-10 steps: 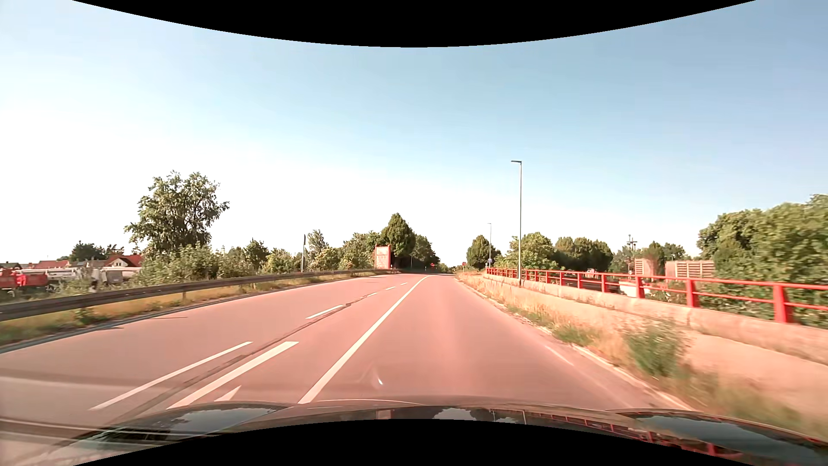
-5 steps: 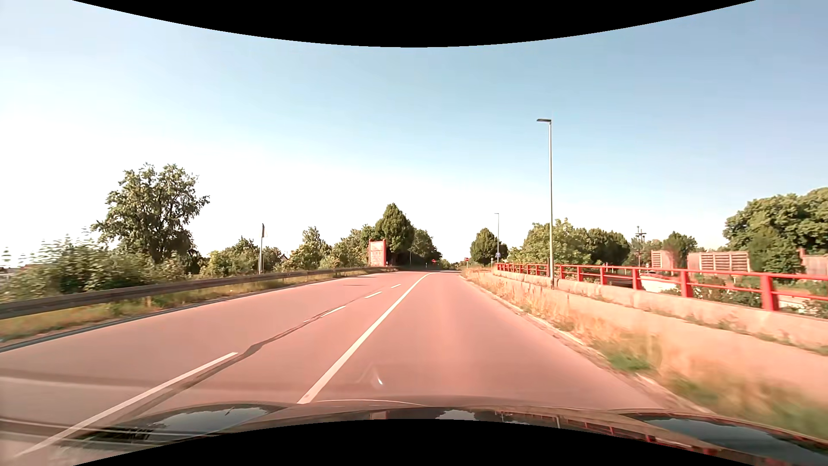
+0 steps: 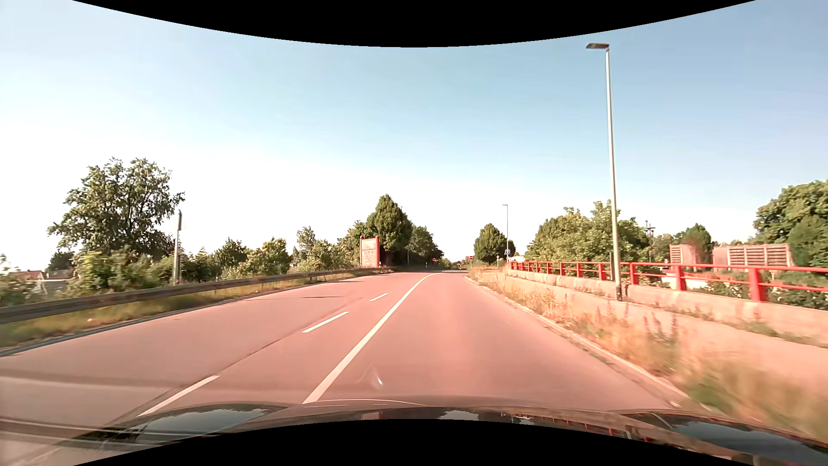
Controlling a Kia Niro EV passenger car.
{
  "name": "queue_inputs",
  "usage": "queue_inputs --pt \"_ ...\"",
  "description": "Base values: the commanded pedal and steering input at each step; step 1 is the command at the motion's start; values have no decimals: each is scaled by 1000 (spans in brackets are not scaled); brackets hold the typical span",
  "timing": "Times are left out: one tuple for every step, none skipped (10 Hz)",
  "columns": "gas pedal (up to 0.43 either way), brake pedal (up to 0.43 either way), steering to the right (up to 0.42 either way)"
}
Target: Follow the waypoints while adhering to traffic rules and regulations
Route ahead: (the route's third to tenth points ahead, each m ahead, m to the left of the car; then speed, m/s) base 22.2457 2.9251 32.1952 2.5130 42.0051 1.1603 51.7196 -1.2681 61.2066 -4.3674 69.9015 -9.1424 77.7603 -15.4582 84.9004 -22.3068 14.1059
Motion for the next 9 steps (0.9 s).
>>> queue_inputs --pt "87 6 0" --pt "87 6 0" --pt "87 6 1" --pt "87 6 3" --pt "87 6 3" --pt "87 6 3" --pt "79 6 4" --pt "79 6 3" --pt "79 6 3"
